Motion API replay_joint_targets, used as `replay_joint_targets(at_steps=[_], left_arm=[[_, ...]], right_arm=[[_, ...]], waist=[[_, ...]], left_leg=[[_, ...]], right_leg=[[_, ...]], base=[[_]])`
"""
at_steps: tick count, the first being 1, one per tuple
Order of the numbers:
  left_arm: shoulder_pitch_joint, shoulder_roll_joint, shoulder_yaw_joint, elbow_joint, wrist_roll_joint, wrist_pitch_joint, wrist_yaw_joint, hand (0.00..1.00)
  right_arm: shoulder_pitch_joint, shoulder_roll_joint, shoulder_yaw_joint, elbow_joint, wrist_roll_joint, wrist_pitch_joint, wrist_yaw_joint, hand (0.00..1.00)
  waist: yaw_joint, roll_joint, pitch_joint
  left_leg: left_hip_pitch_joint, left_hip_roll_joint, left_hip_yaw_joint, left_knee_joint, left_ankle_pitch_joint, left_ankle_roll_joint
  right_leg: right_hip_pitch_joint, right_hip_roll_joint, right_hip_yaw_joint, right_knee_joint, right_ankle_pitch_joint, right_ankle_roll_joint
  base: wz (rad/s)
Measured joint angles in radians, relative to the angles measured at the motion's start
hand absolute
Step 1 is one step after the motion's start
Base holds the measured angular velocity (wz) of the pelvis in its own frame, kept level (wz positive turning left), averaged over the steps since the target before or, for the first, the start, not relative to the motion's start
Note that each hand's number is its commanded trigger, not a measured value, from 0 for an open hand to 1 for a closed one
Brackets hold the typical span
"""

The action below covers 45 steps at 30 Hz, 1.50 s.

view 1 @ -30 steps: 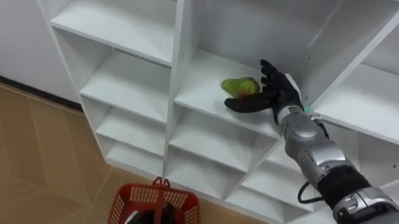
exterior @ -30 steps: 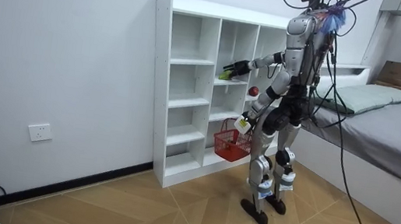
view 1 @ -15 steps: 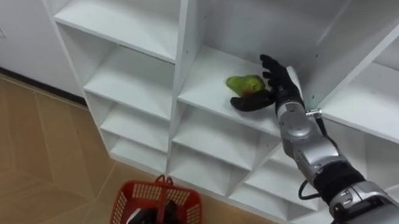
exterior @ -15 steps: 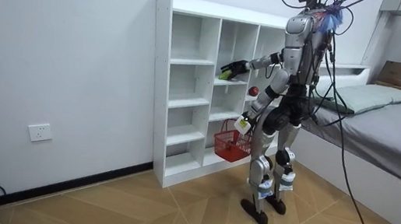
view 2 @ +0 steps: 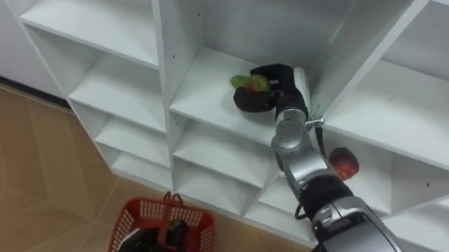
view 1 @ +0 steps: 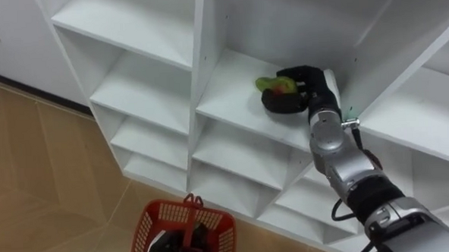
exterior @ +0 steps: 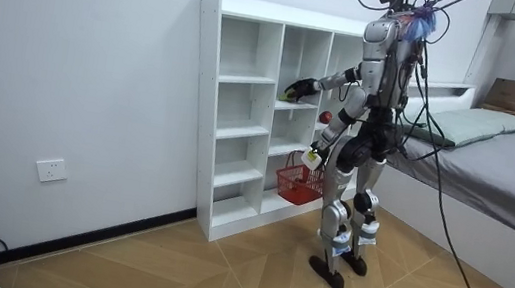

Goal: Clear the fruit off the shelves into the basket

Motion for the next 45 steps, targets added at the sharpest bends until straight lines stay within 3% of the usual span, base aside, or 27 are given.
replay_joint_targets(at_steps=[1, 4, 22, 29, 33, 39, 41, 45], left_arm=[[-0.007, 0.000, 0.000, 0.007, 0.000, -0.003, 0.000, 1.00], [-0.018, -0.001, 0.000, 0.027, 0.000, -0.019, -0.001, 1.00], [-0.051, 0.002, 0.019, 0.034, 0.001, -0.039, 0.012, 1.00], [-0.052, -0.003, 0.042, 0.031, -0.002, -0.041, 0.019, 1.00], [-0.051, -0.004, 0.043, 0.002, -0.001, -0.054, 0.022, 1.00], [-0.024, -0.005, 0.063, -0.054, -0.039, -0.071, 0.051, 1.00], [-0.002, -0.008, 0.067, -0.075, -0.056, -0.081, 0.061, 1.00], [0.006, -0.016, 0.061, -0.074, -0.058, -0.083, 0.073, 1.00]], right_arm=[[0.000, 0.000, 0.000, 0.000, 0.000, -0.003, 0.000, 1.00], [-0.002, 0.001, 0.000, -0.001, 0.000, -0.010, 0.004, 1.00], [-0.004, -0.005, 0.001, -0.025, 0.026, -0.023, 0.020, 1.00], [0.082, -0.025, 0.009, -0.184, 0.023, 0.000, 0.110, 1.00], [0.118, -0.025, 0.038, -0.282, 0.021, 0.009, 0.162, 1.00], [0.229, -0.027, 0.048, -0.485, 0.004, 0.008, 0.229, 1.00], [0.309, -0.032, 0.049, -0.562, -0.012, 0.008, 0.246, 1.00], [0.403, -0.052, 0.060, -0.640, -0.012, 0.008, 0.306, 1.00]], waist=[[0.000, -0.006, 0.0033], [0.000, -0.013, 0.0035], [-0.007, -0.006, 0.0027], [-0.011, 0.013, -0.0067], [-0.025, 0.021, -0.0054], [-0.077, 0.055, -0.0086], [-0.090, 0.067, -0.0157], [-0.118, 0.081, -0.0226]], left_leg=[[-0.003, 0.000, 0.000, 0.000, 0.001, 0.000], [-0.010, 0.000, 0.005, 0.000, 0.002, 0.000], [-0.023, 0.000, 0.011, 0.008, 0.003, 0.001], [-0.013, 0.002, 0.020, 0.008, 0.003, 0.002], [-0.003, 0.005, 0.034, 0.007, 0.003, 0.002], [0.031, 0.010, 0.070, -0.008, -0.001, 0.007], [0.058, 0.012, 0.079, -0.020, -0.001, 0.007], [0.091, 0.014, 0.093, -0.040, -0.001, 0.007]], right_leg=[[-0.003, 0.000, 0.000, 0.000, 0.000, 0.000], [-0.012, -0.001, 0.002, 0.001, 0.001, -0.001], [-0.026, -0.002, -0.004, 0.000, 0.004, -0.004], [-0.023, -0.003, -0.001, 0.001, 0.003, -0.004], [-0.019, -0.001, 0.028, 0.002, 0.003, -0.004], [-0.004, 0.000, 0.063, 0.004, 0.004, -0.001], [0.013, 0.002, 0.077, 0.003, 0.004, -0.001], [0.032, 0.005, 0.095, 0.001, 0.004, -0.001]], base=[[0.00], [-0.05], [-0.01], [-0.02], [-0.08], [-0.14], [-0.19], [-0.15]])
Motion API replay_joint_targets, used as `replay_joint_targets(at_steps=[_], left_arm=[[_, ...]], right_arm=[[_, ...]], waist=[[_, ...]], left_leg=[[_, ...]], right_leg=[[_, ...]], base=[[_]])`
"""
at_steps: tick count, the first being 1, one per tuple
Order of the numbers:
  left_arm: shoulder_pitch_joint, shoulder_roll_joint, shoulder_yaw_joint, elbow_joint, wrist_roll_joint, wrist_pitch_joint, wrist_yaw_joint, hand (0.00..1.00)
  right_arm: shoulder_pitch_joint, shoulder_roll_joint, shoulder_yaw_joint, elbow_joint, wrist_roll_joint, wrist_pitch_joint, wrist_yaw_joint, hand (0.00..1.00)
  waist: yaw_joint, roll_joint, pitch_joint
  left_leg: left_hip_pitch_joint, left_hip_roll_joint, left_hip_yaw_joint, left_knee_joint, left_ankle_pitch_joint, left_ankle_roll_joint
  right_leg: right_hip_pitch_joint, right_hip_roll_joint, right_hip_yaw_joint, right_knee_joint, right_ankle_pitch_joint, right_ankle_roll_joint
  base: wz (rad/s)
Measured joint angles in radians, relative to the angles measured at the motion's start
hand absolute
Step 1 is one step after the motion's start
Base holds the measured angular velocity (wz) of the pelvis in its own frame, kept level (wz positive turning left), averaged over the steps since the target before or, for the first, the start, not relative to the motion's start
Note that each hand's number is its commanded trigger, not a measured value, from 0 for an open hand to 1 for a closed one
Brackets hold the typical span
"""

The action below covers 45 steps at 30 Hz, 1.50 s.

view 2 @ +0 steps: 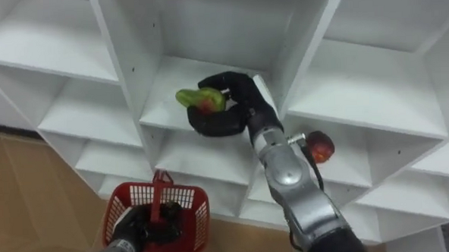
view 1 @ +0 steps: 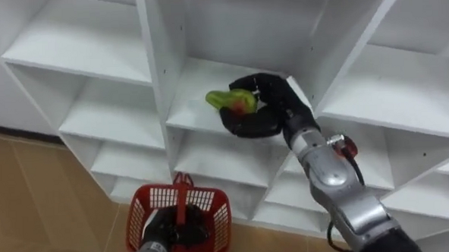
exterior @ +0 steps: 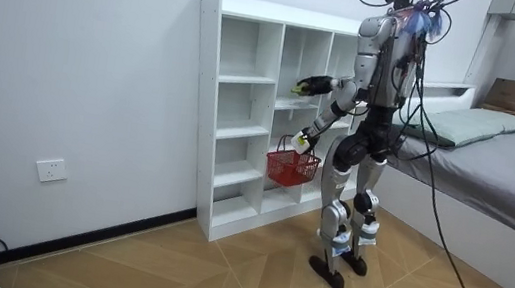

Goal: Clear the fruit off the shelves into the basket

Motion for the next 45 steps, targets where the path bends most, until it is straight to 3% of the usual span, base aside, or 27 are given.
replay_joint_targets(at_steps=[4, 6, 15, 20, 28, 38, 45], left_arm=[[0.025, -0.009, -0.002, -0.011, 0.001, -0.002, 0.012, 1.00], [0.035, -0.002, -0.001, -0.026, 0.001, -0.002, 0.014, 1.00], [0.069, 0.007, 0.000, -0.072, -0.001, -0.005, 0.022, 1.00], [0.080, 0.002, 0.002, -0.089, -0.001, -0.019, 0.048, 1.00], [0.080, 0.005, 0.002, -0.089, 0.001, -0.019, 0.060, 1.00], [0.081, 0.025, -0.003, -0.089, 0.001, -0.019, 0.056, 1.00], [0.068, 0.029, -0.003, -0.091, 0.002, -0.022, 0.057, 1.00]], right_arm=[[0.090, 0.003, 0.001, -0.084, -0.024, 0.002, 0.040, 1.00], [0.108, 0.001, 0.000, -0.110, -0.031, 0.002, 0.048, 1.00], [0.218, 0.000, -0.004, -0.196, -0.047, 0.002, 0.093, 1.00], [0.275, -0.001, -0.024, -0.196, -0.080, 0.002, 0.101, 1.00], [0.310, -0.001, -0.042, -0.184, -0.128, 0.005, 0.101, 1.00], [0.321, -0.011, -0.040, -0.077, -0.167, 0.013, 0.092, 1.00], [0.318, -0.007, -0.039, -0.014, -0.208, 0.011, 0.049, 1.00]], waist=[[-0.023, 0.020, -0.0110], [-0.034, 0.023, -0.0126], [-0.060, 0.030, -0.0101], [-0.074, 0.046, -0.0056], [-0.084, 0.065, -0.0101], [-0.083, 0.070, -0.0129], [-0.084, 0.082, -0.0110]], left_leg=[[0.032, 0.003, 0.021, -0.026, 0.000, 0.000], [0.034, 0.003, 0.025, -0.026, 0.001, 0.000], [0.096, 0.013, 0.068, -0.059, 0.000, 0.000], [0.102, 0.016, 0.089, -0.065, 0.000, -0.001], [0.092, 0.017, 0.101, -0.076, 0.000, -0.001], [0.066, 0.017, 0.103, -0.075, 0.000, -0.001], [0.057, 0.017, 0.103, -0.075, 0.000, -0.001]], right_leg=[[0.017, 0.003, 0.020, -0.001, 0.000, 0.001], [0.017, 0.003, 0.023, -0.001, 0.000, 0.001], [0.047, 0.014, 0.066, -0.002, 0.000, 0.001], [0.038, 0.018, 0.090, -0.002, 0.000, 0.000], [0.016, 0.021, 0.104, -0.002, 0.000, 0.000], [-0.011, 0.021, 0.095, -0.001, 0.000, 0.000], [-0.016, 0.020, 0.094, -0.002, 0.000, 0.000]], base=[[-0.13], [-0.09], [-0.14], [-0.13], [-0.06], [0.00], [0.00]])
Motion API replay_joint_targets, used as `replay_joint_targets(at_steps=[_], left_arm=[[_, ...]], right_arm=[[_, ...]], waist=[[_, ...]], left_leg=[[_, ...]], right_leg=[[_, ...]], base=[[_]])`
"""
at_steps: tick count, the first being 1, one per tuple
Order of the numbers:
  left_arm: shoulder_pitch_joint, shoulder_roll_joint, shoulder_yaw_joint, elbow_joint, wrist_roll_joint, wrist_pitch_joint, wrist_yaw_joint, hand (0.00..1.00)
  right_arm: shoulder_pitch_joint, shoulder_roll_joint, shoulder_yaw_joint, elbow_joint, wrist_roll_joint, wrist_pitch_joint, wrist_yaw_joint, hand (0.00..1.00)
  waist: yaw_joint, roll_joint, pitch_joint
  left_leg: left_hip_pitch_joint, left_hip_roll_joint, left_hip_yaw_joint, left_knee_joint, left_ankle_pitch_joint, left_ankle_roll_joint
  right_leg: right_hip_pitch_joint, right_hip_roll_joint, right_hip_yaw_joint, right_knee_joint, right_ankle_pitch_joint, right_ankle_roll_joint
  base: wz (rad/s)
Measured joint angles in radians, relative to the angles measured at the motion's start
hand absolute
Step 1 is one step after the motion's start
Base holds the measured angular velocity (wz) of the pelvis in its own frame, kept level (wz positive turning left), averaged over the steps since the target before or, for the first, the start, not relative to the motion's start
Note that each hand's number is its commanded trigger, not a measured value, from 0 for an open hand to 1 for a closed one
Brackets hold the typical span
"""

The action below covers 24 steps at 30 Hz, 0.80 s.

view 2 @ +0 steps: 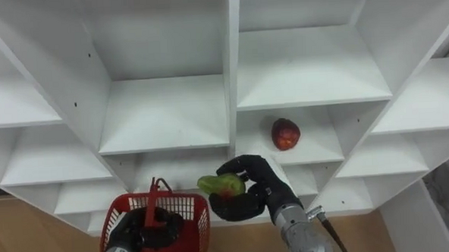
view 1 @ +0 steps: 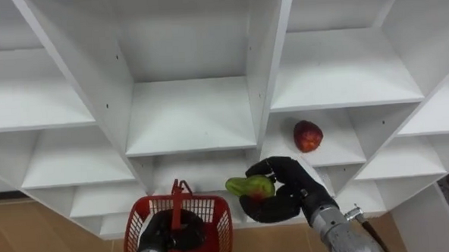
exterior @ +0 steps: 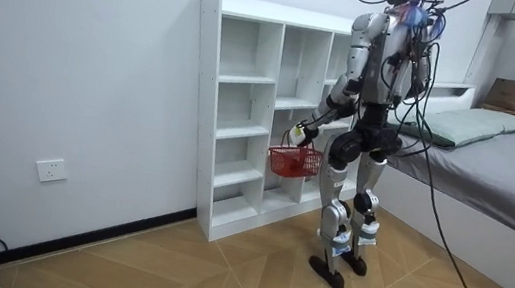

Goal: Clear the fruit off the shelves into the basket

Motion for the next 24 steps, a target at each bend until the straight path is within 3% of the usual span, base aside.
replay_joint_targets(at_steps=[18, 24], left_arm=[[-0.018, -0.003, -0.001, 0.001, -0.001, 0.000, -0.006, 1.00], [-0.026, 0.001, -0.028, 0.001, 0.006, -0.001, -0.007, 1.00]], right_arm=[[-0.064, 0.003, 0.042, 0.182, -0.080, 0.002, -0.011, 1.00], [-0.102, -0.001, 0.061, 0.184, -0.132, 0.001, -0.012, 1.00]], waist=[[0.007, 0.007, 0.0047], [0.008, 0.019, 0.0122]], left_leg=[[-0.064, 0.000, -0.003, 0.014, 0.000, 0.000], [-0.076, 0.000, -0.008, 0.017, 0.000, 0.000]], right_leg=[[-0.055, -0.001, -0.003, 0.002, 0.000, 0.000], [-0.064, -0.003, -0.017, 0.002, 0.000, 0.000]], base=[[0.00], [0.02]])
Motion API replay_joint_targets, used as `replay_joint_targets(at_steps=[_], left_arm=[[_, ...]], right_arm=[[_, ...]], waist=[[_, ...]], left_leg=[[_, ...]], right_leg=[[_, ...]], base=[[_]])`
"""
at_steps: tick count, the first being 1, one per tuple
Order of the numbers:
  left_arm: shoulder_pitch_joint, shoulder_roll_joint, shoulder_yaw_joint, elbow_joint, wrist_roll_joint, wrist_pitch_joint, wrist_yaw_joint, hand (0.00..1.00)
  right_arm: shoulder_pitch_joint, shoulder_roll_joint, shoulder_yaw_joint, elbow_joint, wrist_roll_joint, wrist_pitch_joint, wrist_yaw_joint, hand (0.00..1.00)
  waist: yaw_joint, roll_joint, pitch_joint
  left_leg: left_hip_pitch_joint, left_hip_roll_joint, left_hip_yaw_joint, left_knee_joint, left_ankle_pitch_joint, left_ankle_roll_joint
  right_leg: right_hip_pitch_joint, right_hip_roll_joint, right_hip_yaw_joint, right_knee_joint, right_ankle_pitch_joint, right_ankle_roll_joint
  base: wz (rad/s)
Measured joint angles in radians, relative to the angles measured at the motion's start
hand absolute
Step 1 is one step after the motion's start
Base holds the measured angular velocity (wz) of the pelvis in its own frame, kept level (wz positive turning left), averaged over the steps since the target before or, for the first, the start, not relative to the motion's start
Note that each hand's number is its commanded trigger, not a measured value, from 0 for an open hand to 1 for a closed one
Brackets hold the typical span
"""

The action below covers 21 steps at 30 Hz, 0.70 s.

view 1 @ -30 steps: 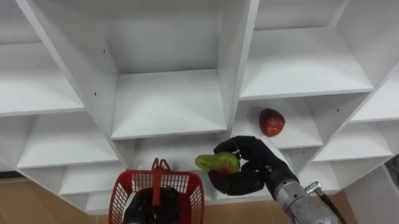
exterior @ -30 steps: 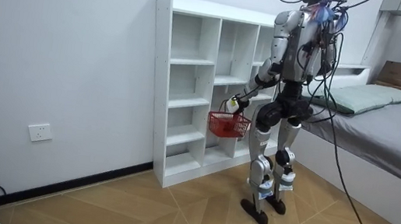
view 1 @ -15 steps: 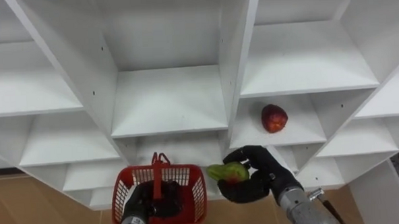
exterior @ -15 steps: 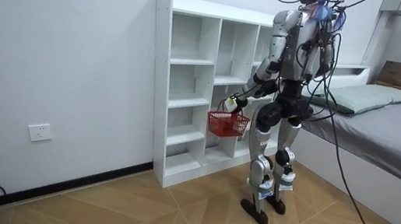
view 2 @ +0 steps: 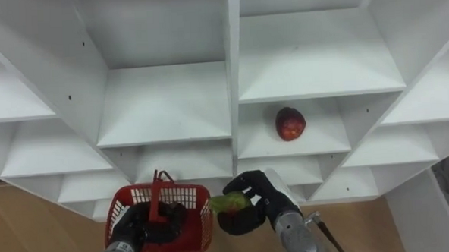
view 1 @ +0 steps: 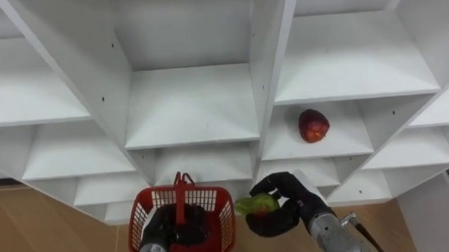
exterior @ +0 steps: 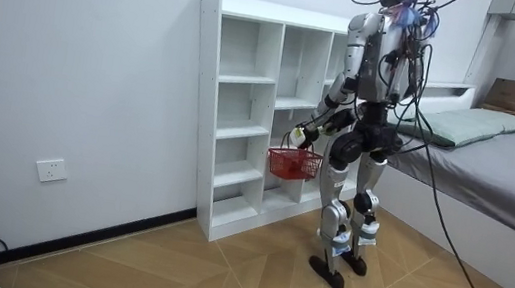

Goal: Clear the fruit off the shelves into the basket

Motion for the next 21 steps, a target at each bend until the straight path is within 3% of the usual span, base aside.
replay_joint_targets(at_steps=[7, 13, 21], left_arm=[[-0.025, 0.002, -0.033, 0.000, 0.021, -0.012, -0.058, 1.00], [-0.040, 0.001, -0.038, 0.000, 0.113, -0.016, -0.116, 1.00], [-0.046, -0.004, -0.036, 0.000, 0.153, -0.017, -0.152, 1.00]], right_arm=[[-0.065, 0.002, 0.053, 0.077, -0.039, -0.001, 0.005, 1.00], [-0.089, 0.014, 0.067, 0.091, -0.057, -0.001, 0.023, 1.00], [-0.120, 0.036, 0.068, 0.161, -0.061, 0.000, 0.035, 1.00]], waist=[[0.002, 0.001, 0.0001], [0.004, 0.000, -0.0001], [0.004, -0.003, 0.0014]], left_leg=[[-0.005, 0.000, -0.008, 0.000, 0.000, 0.000], [-0.006, -0.001, -0.009, 0.001, 0.000, 0.000], [-0.005, -0.001, -0.009, 0.001, 0.000, 0.000]], right_leg=[[0.002, -0.003, -0.034, 0.000, 0.000, 0.000], [0.002, -0.005, -0.036, 0.000, 0.000, 0.000], [0.002, -0.005, -0.036, 0.000, 0.000, 0.000]], base=[[0.05], [0.00], [0.00]])
